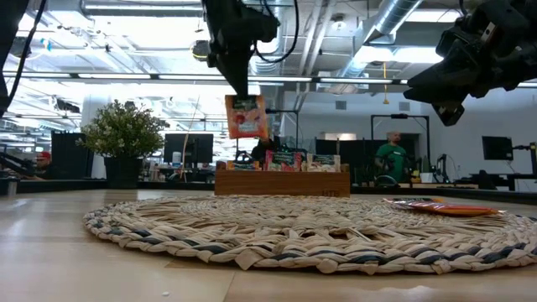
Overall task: Pick & Place Tea
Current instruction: Put the orange tea bag into the left section of the wooden organizer
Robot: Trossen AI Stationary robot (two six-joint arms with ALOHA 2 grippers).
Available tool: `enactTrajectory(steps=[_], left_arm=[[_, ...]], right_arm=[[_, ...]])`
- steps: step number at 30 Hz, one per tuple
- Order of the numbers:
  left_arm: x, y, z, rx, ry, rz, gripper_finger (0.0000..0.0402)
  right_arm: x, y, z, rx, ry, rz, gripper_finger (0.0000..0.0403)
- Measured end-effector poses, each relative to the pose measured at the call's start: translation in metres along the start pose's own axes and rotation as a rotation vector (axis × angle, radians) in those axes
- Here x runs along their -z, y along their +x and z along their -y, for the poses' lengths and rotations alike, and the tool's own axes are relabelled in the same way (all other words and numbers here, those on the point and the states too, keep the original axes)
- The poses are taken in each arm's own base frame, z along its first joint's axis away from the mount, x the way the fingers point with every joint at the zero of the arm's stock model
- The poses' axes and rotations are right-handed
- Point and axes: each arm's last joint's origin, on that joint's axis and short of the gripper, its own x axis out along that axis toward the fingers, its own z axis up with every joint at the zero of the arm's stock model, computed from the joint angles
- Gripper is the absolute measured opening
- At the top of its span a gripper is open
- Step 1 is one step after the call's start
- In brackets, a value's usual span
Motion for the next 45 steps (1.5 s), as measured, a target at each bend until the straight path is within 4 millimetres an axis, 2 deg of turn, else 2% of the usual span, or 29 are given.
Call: enactTrajectory(steps=[12, 17, 21, 40, 45], left_arm=[[-0.009, 0.021, -0.067, -0.127, 0.119, -0.033, 0.0000], [-0.011, 0.030, -0.084, -0.098, 0.179, -0.033, 0.0000], [-0.010, 0.037, -0.086, -0.064, 0.211, -0.056, 0.0000], [-0.014, 0.038, -0.081, 0.030, 0.202, -0.013, 0.0000], [-0.014, 0.053, -0.076, 0.045, 0.209, -0.042, 0.0000]], right_arm=[[0.000, 0.000, 0.000, 0.000, 0.001, 0.000, 0.0098], [0.000, 0.000, 0.000, 0.001, 0.001, -0.001, 0.0098], [0.001, 0.000, 0.000, 0.002, 0.001, -0.006, 0.0098], [0.001, 0.000, 0.000, 0.003, 0.000, -0.007, 0.0098], [0.001, 0.000, 0.000, 0.003, 0.001, -0.007, 0.0098]])
